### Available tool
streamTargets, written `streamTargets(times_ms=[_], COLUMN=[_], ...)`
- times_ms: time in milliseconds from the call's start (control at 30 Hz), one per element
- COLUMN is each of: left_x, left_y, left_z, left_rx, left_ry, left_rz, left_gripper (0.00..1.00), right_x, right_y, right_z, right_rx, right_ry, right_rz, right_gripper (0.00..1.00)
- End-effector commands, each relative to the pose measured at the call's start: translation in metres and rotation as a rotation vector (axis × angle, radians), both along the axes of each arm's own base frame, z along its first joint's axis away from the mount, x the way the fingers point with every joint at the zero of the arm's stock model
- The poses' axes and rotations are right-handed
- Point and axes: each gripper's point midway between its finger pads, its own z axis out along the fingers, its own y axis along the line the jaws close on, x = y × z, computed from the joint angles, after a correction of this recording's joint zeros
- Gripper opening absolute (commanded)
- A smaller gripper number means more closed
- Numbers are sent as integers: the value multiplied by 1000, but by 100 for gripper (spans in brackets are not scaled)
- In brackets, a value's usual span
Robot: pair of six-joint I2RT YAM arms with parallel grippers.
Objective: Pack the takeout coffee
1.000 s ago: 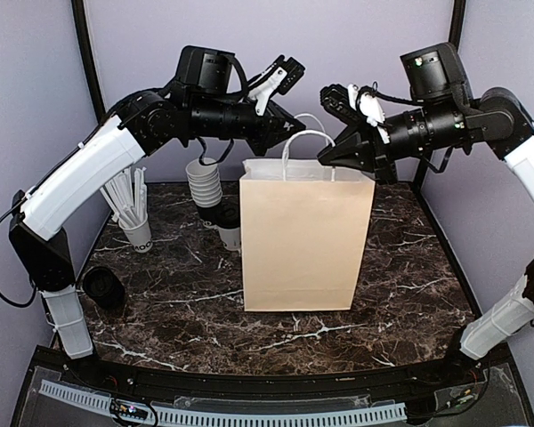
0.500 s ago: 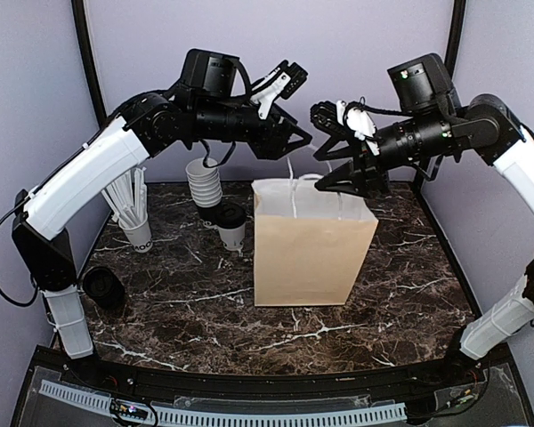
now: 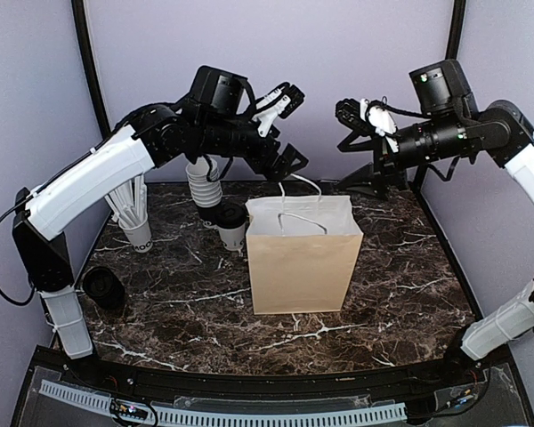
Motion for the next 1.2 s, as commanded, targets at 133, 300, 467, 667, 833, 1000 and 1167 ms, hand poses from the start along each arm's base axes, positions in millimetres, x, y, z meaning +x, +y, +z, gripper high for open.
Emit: streamTargets(times_ms=[133,300,467,667,833,1000,1167], left_x=[-35,-31,-34,-62,-62,-37,-22], left_y=[34,37,29,52,54,34,16], left_z=[-19,-40,-37,4,-6,-41,-47], left_rx=[11,57,50,-59,3,127,164], left_ry=[37,37,35,-92,-142,-126,-114], left_rz=[-41,-18,-66,-126,-149,-136,-146], left_gripper=[97,99,99,99,99,99,88], right_x=[-14,-38,-60,-72,-48,-46,-51], right_y=[-6,7,15,16,28,41,48], right_z=[-30,-43,-50,-54,-62,-63,-60], right_rx=[12,11,-42,-58,-50,-41,-25], right_ry=[86,176,185,182,166,183,206], right_rz=[63,184,267,287,192,196,221], right_gripper=[77,77,77,78,71,60,46])
